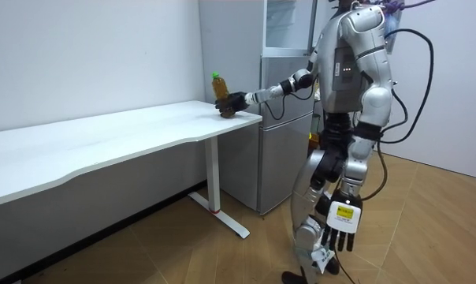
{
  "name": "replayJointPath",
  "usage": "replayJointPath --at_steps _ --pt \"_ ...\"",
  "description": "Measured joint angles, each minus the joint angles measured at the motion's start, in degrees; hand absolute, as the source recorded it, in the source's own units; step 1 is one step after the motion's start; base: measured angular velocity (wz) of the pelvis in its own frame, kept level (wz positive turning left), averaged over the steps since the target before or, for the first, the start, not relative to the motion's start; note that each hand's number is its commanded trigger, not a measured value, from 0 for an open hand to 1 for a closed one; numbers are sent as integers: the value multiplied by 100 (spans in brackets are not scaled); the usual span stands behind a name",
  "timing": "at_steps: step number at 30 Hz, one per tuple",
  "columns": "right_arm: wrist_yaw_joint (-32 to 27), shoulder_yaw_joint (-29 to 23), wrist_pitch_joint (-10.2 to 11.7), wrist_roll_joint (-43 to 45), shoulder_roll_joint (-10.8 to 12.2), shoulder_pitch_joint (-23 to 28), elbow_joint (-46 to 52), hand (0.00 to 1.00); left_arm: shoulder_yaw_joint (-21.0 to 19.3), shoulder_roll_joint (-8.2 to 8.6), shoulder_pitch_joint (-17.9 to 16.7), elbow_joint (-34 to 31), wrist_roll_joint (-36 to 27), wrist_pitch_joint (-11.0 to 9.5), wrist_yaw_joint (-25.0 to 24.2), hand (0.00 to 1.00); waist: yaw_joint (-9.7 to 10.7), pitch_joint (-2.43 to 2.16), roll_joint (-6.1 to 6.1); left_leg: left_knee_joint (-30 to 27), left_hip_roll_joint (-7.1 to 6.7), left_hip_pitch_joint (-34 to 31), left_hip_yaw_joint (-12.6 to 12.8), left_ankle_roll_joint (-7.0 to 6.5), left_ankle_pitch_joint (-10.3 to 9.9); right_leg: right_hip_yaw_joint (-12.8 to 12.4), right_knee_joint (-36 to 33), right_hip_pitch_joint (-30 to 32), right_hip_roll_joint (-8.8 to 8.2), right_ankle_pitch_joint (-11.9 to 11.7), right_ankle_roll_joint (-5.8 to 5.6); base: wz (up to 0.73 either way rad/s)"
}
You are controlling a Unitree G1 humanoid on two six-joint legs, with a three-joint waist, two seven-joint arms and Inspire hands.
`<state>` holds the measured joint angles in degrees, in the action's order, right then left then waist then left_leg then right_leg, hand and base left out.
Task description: Put the bottle in the upper fridge
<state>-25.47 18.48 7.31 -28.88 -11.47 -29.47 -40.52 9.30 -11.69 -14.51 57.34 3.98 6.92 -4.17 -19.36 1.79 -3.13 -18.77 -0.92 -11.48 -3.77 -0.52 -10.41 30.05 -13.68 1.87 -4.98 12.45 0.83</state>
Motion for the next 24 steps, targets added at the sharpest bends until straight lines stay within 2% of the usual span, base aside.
replayJointPath --at_steps 7,9,11,15,18,20,22,24 --pt "145 54 -113 -3 4 2 1 100 0 -2 -4 -11 -7 -6 0 0 14 0 4 -4 7 6 0 0 0 -12 -6 3 6 0 0 0" --pt "212 55 -136 29 9 4 39 100 -15 -4 -5 -13 -2 -63 -1 0 20 -3 5 13 13 12 22 0 0 -38 -11 17 9 0 1 -5" --pt "238 56 -263 93 17 7 176 100 -30 -7 -4 -9 15 -97 -5 0 23 -7 6 29 22 10 53 1 0 -51 -15 38 8 -2 3 -7" --pt "326 57 -541 209 -18 158 1045 100 -149 -7 -3 -11 0 -108 -9 0 153 -28 29 40 16 35 62 0 0 -66 -22 37 2 -5 -1 -1" --pt "561 64 -556 210 -45 412 1979 100 -283 -7 -14 1 1 -110 -8 0 201 -29 30 93 26 201 166 -1 1 -187 -2 -71 7 -5 -2 -12" --pt "772 64 -552 221 -65 532 2333 100 -288 -6 -17 2 2 -127 -8 0 236 -46 45 148 30 356 235 -1 0 -250 14 -178 2 -7 -7 -18" --pt "960 64 -553 255 -72 612 2538 100 -349 2 -38 6 3 -214 -8 0 274 -91 39 184 48 448 342 -1 0 -333 11 -225 1 -7 -10 -19" --pt "1164 59 -559 369 -140 732 2838 100 -522 22 -67 11 8 -281 -8 0 372 -100 28 302 66 561 411 -1 0 -406 11 -260 10 -9 -13 -17"
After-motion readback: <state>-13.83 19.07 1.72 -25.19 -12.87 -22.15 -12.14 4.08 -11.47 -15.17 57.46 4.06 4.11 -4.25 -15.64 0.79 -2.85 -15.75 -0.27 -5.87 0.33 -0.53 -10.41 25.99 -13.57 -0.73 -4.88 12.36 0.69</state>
